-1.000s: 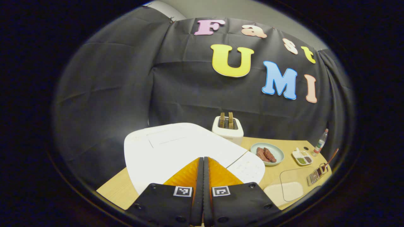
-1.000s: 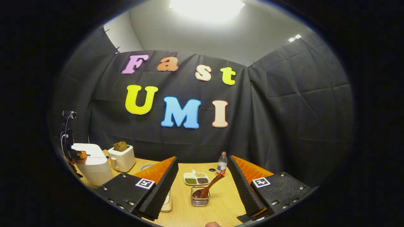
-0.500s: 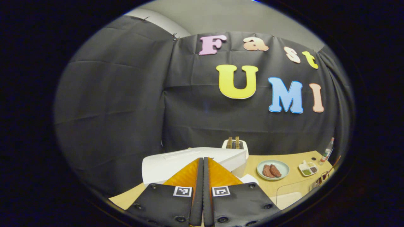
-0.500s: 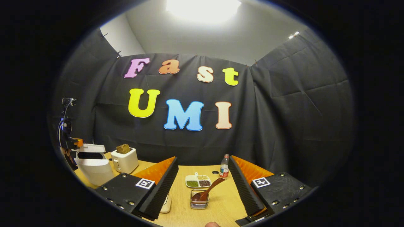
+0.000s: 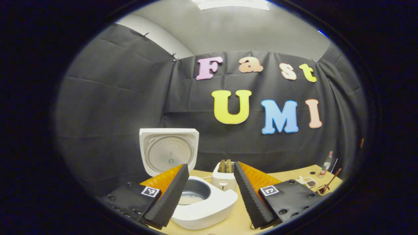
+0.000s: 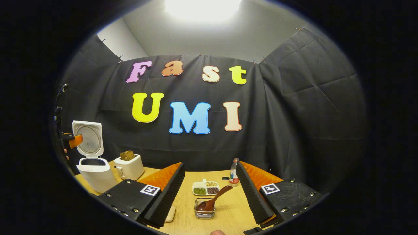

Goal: Close the left gripper, press the button to open the rice cooker; take a wooden spoon from the chopstick holder with the right hand, scoop a spoonful of rice and pour it into the rice cooker, then put the wooden spoon back into the chopstick holder.

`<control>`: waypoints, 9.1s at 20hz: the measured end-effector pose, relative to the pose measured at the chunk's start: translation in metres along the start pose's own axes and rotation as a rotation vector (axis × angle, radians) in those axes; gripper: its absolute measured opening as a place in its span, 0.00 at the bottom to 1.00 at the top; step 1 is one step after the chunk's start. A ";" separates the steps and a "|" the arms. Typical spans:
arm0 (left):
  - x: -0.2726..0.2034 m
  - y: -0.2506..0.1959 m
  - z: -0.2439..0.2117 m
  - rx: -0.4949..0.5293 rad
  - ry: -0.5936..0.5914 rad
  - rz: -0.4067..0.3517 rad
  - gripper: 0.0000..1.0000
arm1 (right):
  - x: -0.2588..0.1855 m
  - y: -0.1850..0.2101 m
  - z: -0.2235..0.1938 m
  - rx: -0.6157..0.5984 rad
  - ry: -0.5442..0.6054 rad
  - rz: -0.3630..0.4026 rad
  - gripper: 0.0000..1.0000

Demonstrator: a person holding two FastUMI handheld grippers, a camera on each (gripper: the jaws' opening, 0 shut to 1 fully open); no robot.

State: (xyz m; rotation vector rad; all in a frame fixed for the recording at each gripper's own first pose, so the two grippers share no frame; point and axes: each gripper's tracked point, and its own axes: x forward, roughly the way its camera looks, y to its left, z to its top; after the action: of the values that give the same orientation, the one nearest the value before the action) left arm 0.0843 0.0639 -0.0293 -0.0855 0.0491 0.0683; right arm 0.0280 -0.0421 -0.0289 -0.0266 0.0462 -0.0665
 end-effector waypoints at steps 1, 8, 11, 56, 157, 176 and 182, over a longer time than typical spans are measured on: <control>-0.007 -0.009 0.008 0.007 -0.018 -0.016 0.96 | 0.005 -0.004 -0.002 0.000 0.002 -0.002 0.97; -0.050 -0.051 0.038 0.042 -0.075 -0.077 0.95 | 0.042 -0.029 -0.022 0.027 0.035 -0.012 0.97; -0.064 -0.062 0.037 0.053 -0.059 -0.083 0.95 | 0.060 -0.035 -0.043 0.064 0.090 -0.001 0.97; -0.110 -0.049 0.016 0.075 -0.011 0.063 0.98 | 0.135 -0.010 -0.161 0.290 0.469 0.168 0.10; -0.151 0.351 -0.049 0.009 0.098 0.377 1.00 | 0.104 0.539 -0.065 0.829 0.622 0.646 0.09; -0.161 0.385 -0.078 -0.037 0.140 0.460 0.98 | 0.089 0.615 -0.077 -0.098 0.307 0.787 0.10; -0.151 0.380 -0.083 -0.035 0.146 0.450 0.98 | 0.088 0.614 -0.067 -0.413 0.097 0.773 0.10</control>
State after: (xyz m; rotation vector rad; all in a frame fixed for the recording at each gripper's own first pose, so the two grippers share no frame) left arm -0.0965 0.4241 -0.1356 -0.1135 0.2126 0.5133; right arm 0.1527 0.5624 -0.1166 -0.4150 0.1633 0.7159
